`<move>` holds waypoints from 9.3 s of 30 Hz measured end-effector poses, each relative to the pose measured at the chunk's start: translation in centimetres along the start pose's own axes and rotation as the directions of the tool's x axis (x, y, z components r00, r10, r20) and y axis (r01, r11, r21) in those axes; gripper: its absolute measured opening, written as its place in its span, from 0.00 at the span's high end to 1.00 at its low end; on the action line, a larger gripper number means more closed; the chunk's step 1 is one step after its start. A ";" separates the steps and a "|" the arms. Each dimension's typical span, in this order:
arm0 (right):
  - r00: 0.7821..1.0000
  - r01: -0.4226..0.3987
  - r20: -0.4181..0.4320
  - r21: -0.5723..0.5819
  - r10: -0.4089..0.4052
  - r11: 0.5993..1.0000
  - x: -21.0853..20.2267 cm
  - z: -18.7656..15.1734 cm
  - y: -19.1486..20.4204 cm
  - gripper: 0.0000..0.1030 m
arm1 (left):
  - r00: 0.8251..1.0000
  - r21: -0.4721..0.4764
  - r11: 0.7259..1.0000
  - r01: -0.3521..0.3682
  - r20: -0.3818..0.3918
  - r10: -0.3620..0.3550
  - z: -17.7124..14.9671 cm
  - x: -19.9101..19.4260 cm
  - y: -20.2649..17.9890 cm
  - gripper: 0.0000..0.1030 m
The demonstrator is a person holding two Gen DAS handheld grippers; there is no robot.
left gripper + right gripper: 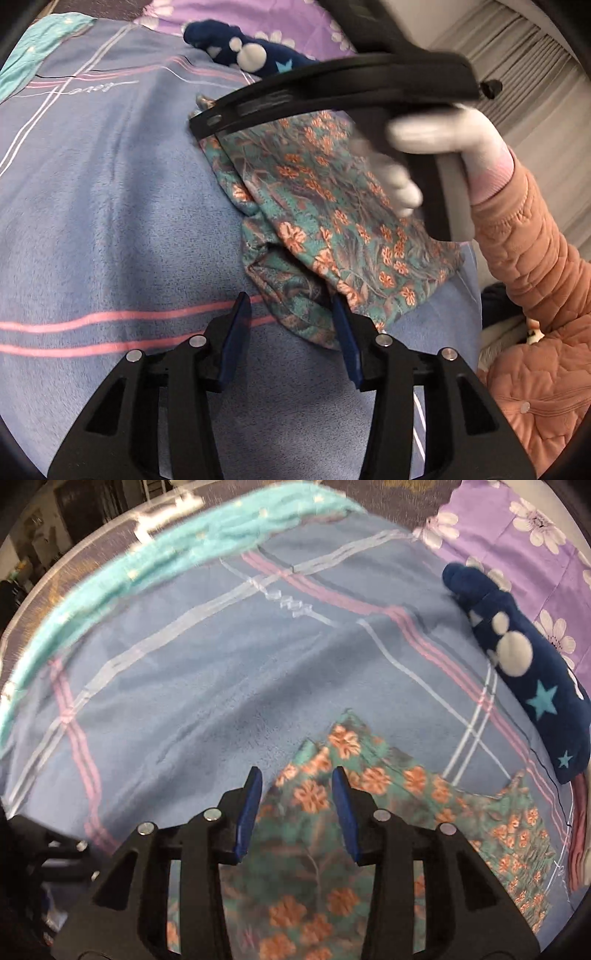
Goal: Fold small clothes
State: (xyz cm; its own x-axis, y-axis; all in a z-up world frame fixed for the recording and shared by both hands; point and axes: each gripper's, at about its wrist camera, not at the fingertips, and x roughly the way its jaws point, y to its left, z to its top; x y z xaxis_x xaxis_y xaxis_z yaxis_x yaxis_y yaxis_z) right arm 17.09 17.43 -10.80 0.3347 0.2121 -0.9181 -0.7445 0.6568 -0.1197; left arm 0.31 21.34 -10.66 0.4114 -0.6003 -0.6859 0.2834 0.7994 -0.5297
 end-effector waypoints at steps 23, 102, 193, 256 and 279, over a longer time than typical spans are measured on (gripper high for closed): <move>0.945 -0.182 0.239 -0.184 0.224 0.966 -9.9 -13.5 1.3 0.60 | 0.955 0.018 0.976 -0.215 0.211 0.207 -2.0 -5.7 -0.1 0.88; 0.788 -0.335 0.608 0.558 -0.099 0.759 -18.1 -36.1 -15.6 0.93 | 0.996 0.193 0.978 -0.084 -0.021 0.090 21.6 19.6 -22.4 0.93; 0.906 -0.340 0.423 0.724 0.004 0.601 -13.9 -38.7 -24.2 0.80 | 0.990 0.436 0.888 -0.144 0.060 0.131 0.6 13.1 -24.2 0.79; 0.950 -0.083 0.291 0.586 -0.114 0.806 -12.1 -39.8 -19.5 0.79 | 0.973 0.491 0.845 -0.213 0.027 0.229 -1.6 17.0 -23.8 0.60; 0.945 -0.194 0.320 0.725 -0.074 0.660 -14.1 -42.4 -25.2 0.51 | 0.978 0.289 0.934 -0.207 0.032 0.207 5.5 15.6 -17.7 0.50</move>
State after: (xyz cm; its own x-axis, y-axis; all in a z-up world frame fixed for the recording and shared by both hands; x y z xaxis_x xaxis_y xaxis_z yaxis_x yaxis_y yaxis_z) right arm 6.63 -32.80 -10.89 0.5558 0.3834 -0.7376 -0.1374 0.9175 0.3733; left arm 6.49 -2.05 -9.22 0.4888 -0.4206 -0.7643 0.4301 0.8784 -0.2083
